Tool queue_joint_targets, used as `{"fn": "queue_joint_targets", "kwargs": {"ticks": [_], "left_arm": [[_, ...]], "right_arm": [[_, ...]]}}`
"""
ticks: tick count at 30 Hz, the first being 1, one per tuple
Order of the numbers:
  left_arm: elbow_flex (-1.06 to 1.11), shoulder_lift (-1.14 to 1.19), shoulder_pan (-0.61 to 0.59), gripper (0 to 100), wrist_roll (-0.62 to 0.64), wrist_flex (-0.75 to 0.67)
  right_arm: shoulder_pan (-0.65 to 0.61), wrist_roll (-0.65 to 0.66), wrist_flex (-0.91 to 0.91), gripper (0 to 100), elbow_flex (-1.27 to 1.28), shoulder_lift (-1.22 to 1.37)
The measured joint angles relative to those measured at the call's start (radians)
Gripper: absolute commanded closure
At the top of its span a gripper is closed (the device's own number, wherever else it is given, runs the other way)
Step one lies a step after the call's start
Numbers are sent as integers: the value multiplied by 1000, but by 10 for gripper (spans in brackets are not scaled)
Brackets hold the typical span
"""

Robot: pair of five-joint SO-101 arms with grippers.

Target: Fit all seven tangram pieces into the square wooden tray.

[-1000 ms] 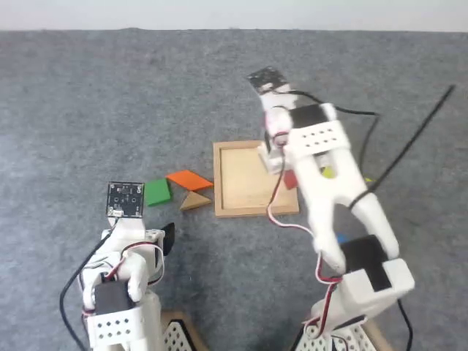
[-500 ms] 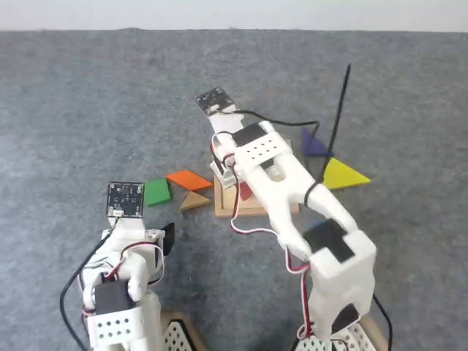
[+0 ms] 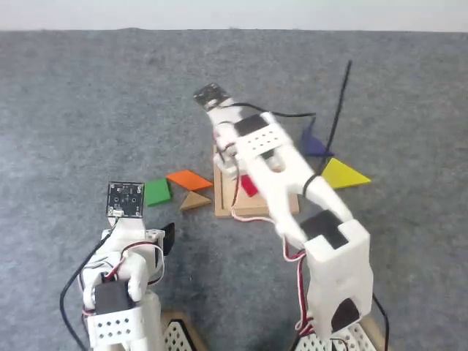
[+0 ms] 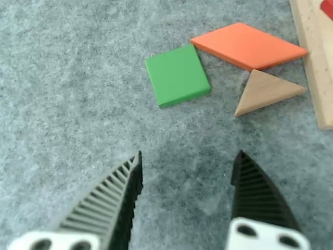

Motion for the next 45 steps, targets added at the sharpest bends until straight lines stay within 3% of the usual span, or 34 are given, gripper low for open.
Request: {"fn": "queue_joint_targets", "kwargs": {"ticks": [5, 10, 19, 29, 36, 45], "left_arm": [[0, 0, 0, 727, 0, 0], [0, 0, 0, 727, 0, 0], [0, 0, 0, 727, 0, 0], [0, 0, 0, 727, 0, 0], [0, 0, 0, 727, 0, 0], [0, 0, 0, 727, 0, 0]], "right_arm": [[86, 3, 55, 616, 0, -46], [38, 5, 132, 630, 69, -109], [14, -14, 137, 742, 304, -216], [18, 15, -23, 722, 575, -364], [18, 15, -54, 723, 522, -245], [15, 15, 48, 723, 206, -29]]}}
